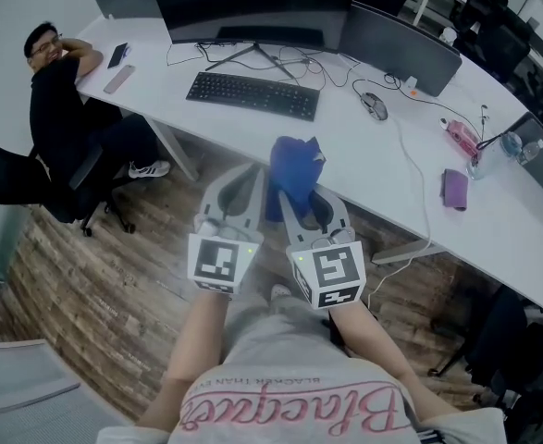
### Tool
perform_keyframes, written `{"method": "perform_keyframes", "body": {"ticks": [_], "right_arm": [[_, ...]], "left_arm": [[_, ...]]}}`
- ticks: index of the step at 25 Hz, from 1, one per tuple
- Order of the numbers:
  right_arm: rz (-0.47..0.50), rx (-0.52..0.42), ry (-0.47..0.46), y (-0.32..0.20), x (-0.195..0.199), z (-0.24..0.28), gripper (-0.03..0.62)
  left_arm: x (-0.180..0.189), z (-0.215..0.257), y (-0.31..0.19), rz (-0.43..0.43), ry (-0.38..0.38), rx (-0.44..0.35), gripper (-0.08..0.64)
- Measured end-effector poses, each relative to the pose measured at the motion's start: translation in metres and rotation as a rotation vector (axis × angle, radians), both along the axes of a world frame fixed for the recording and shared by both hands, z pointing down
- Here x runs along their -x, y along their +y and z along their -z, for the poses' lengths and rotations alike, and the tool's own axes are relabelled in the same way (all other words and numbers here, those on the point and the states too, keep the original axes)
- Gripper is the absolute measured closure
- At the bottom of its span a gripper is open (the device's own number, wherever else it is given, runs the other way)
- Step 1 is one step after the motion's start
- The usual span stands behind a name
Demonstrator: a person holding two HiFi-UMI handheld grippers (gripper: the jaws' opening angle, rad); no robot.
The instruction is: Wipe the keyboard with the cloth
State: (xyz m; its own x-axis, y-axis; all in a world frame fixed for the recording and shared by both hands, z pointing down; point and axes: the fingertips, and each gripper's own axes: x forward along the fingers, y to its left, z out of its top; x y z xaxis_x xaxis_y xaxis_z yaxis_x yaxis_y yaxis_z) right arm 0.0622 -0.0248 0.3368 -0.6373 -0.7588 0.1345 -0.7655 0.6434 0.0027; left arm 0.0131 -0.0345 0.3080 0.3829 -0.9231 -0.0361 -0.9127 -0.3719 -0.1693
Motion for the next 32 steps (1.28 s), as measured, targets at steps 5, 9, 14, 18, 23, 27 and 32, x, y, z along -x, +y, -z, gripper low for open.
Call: {"method": "perform_keyframes", "body": {"ticks": [5,9,14,18,23,27,32], "right_arm": [[0.008,0.008,-0.007,-0.022,0.001,-0.003,0.499],[0.009,0.016,-0.008,-0.038,0.002,-0.007,0.499],[0.006,0.025,0.001,-0.048,0.004,-0.013,0.499],[0.001,0.026,0.007,-0.062,0.014,-0.018,0.499],[-0.022,0.040,0.016,-0.087,0.032,-0.026,0.499],[-0.052,0.039,0.010,-0.115,0.051,-0.025,0.499],[-0.087,0.037,0.002,-0.155,0.083,-0.025,0.499]], "left_arm": [[0.002,-0.003,-0.021,0.011,-0.003,0.013,0.554],[0.003,-0.006,-0.036,0.013,0.001,0.021,0.554],[0.006,-0.012,-0.047,0.007,-0.002,0.021,0.554],[0.017,-0.015,-0.062,-0.001,0.004,0.017,0.554],[0.036,-0.022,-0.090,-0.025,0.011,0.024,0.554],[0.055,-0.021,-0.118,-0.050,0.012,0.023,0.554],[0.085,-0.022,-0.159,-0.091,-0.007,0.016,0.554]]}}
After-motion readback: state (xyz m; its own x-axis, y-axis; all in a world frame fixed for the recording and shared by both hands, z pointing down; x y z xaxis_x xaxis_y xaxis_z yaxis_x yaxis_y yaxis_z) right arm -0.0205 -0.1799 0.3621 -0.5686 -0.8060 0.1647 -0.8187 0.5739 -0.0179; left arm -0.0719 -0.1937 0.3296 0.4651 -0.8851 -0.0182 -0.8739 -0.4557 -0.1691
